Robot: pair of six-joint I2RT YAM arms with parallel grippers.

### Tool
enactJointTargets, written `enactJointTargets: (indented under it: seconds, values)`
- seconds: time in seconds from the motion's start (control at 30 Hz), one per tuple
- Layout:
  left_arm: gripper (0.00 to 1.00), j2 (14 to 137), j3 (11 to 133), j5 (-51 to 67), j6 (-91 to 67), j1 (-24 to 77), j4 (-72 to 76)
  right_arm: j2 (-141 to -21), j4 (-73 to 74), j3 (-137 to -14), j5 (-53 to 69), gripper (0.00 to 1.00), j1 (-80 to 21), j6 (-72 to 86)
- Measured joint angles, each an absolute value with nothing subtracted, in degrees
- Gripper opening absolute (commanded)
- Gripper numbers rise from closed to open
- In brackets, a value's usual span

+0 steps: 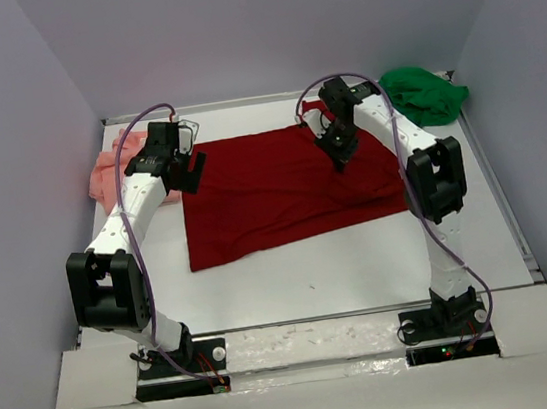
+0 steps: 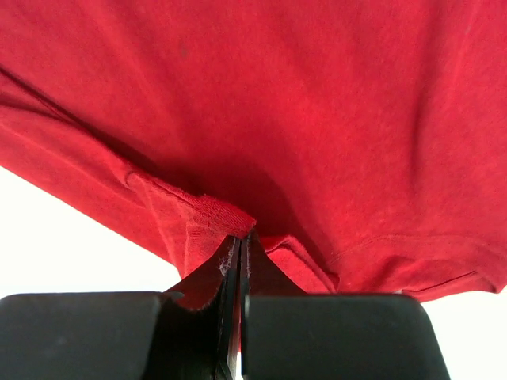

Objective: Fold and stack the t-shirts

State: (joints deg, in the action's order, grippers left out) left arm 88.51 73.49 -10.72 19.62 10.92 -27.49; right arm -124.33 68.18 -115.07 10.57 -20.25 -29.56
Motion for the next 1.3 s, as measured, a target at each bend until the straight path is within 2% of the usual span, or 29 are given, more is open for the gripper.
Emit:
enactJointTargets:
  seconds: [1.3]
  values:
    - [0.99,89.19,73.06,-11.62,19.62,10.92,-27.20,-128.35,61.06,-120.27,10.28,0.00,-20.82,-29.65]
